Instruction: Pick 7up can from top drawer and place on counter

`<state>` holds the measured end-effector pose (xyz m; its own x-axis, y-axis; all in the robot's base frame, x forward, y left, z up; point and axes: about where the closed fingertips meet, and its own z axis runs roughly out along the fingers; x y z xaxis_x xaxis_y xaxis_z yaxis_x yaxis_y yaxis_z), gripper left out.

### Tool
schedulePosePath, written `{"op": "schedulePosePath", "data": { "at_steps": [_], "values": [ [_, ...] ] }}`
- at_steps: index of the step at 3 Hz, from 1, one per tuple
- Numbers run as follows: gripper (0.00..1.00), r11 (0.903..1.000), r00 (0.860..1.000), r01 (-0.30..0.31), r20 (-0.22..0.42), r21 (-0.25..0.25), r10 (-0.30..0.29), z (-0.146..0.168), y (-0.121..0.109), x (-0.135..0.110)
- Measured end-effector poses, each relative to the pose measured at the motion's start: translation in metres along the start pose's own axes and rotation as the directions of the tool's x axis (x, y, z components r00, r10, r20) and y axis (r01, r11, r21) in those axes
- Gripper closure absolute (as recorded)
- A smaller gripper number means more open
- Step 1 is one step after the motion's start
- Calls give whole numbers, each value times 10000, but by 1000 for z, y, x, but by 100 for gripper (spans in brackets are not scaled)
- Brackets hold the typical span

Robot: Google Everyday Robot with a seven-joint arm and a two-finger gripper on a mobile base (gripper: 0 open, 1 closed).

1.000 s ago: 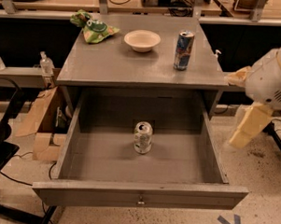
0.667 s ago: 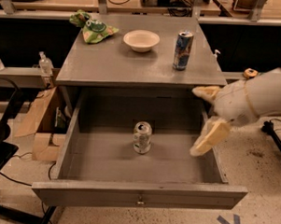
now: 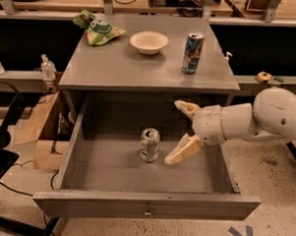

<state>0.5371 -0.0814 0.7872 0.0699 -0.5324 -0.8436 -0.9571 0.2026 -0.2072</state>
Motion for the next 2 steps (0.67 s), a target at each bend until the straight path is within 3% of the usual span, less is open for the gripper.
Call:
{"op": "schedulePosePath", "data": {
  "at_steps": [1,2],
  "values": [
    [0,10000,10000,-23,12,73,23,3,-1,1],
    [0,9997,9982,-241,545,-68,244,28,-3,14]
  ]
}}
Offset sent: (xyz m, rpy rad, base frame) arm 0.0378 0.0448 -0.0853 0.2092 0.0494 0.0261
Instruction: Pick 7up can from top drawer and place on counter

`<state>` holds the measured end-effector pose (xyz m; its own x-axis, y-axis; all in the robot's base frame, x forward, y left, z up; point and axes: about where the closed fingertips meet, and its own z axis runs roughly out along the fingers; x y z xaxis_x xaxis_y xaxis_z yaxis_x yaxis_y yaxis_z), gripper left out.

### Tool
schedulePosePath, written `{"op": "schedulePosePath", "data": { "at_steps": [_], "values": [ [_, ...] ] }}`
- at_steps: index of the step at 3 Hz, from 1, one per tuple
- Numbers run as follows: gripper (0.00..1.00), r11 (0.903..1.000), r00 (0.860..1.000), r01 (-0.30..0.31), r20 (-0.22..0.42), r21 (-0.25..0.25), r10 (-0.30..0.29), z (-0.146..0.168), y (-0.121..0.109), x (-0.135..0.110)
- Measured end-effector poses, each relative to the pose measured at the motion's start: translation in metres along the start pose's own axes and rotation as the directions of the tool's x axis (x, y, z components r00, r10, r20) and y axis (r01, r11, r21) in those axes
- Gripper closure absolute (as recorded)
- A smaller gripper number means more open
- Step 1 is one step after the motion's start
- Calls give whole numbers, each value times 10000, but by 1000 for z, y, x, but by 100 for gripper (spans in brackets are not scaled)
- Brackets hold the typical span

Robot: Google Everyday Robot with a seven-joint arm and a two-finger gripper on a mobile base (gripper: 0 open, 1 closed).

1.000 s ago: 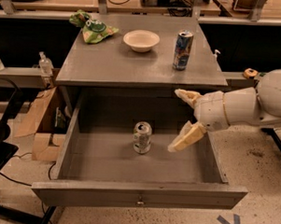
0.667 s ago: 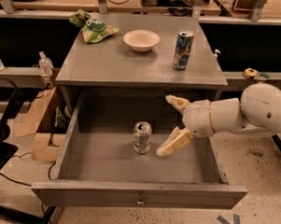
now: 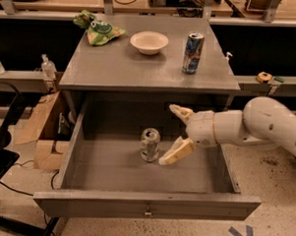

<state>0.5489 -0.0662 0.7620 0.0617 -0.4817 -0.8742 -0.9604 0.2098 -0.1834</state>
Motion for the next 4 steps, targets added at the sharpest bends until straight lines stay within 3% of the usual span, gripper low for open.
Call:
{"op": "schedulePosePath", "data": {
  "at_steps": [1,2,3,4],
  "values": [
    [0,9993,9960,-354,823,-80,360,52,-19,41],
    [0,9982,9915,-585,1160,-125,595,74,-32,66],
    [20,9917,9841,-1223,1247,-397,1264,103,-27,80],
    [42,9879,9768,-1460,1504,-524,1523,114,-10,68]
  ]
}}
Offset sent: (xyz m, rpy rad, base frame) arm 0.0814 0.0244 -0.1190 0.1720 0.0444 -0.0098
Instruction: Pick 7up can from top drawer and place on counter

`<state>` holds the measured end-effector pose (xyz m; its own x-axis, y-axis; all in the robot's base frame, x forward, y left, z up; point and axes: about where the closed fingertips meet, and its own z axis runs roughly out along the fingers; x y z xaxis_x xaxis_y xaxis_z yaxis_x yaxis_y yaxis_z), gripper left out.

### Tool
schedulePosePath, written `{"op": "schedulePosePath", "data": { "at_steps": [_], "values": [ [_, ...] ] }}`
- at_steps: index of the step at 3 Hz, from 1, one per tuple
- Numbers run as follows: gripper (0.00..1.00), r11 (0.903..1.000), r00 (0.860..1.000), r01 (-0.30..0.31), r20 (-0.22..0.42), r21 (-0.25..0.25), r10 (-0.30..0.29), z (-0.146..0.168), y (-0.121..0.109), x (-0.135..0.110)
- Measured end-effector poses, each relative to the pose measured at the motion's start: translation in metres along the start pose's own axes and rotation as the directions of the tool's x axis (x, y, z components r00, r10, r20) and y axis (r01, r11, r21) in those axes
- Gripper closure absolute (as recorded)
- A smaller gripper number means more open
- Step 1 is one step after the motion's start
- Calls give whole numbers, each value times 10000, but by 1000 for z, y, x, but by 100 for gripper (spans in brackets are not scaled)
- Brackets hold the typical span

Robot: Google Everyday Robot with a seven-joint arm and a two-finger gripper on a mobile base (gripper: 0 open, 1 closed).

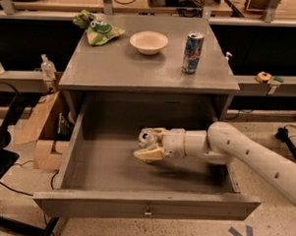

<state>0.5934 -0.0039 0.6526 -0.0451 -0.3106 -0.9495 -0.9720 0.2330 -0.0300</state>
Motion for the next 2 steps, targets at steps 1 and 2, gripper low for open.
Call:
{"op": "schedulePosePath", "data": {
  "at_steps": [1,2],
  "values": [
    [73,9985,9961,368,811,-402,-334,4,38,-50],
    [96,9890,9900,980,1118,-1111,-856,-3,50,-137]
  ]
}}
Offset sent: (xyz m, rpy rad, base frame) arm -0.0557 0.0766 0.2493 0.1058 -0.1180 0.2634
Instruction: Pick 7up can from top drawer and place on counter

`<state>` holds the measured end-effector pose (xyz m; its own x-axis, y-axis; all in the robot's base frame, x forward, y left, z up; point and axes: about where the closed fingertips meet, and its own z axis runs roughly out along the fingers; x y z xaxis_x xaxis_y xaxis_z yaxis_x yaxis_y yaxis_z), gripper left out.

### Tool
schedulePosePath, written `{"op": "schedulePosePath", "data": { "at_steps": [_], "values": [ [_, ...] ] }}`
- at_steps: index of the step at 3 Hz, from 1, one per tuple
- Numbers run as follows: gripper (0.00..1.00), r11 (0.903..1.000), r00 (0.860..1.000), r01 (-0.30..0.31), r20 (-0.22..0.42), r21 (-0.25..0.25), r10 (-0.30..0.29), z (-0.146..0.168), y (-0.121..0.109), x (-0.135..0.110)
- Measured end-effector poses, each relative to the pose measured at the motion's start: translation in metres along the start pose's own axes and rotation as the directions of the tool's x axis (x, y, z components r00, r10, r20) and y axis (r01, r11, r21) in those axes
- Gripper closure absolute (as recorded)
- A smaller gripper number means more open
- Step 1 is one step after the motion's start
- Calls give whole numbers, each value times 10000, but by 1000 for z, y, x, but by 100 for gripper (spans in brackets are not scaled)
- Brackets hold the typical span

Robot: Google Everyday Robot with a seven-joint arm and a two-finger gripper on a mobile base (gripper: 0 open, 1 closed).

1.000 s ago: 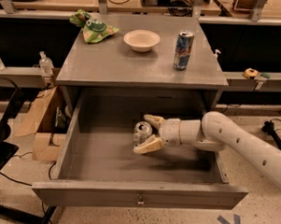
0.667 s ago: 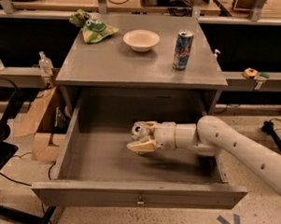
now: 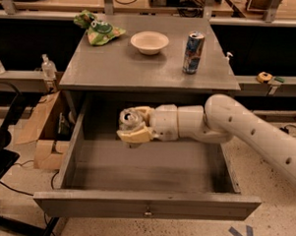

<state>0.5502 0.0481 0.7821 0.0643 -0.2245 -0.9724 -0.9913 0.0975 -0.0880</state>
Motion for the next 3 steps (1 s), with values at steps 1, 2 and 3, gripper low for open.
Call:
{"op": "schedulePosePath", "data": {
  "at_steps": [1,2,3],
  "values": [
    [100,9987,9991,295,-290,-423,-307,5,-24,-83],
    [100,9998,9973,0,-733,-204,-15,20,-76,-135],
    [100,9971,9913,-646,-1122,411,689,47,-137,-154]
  ]
}}
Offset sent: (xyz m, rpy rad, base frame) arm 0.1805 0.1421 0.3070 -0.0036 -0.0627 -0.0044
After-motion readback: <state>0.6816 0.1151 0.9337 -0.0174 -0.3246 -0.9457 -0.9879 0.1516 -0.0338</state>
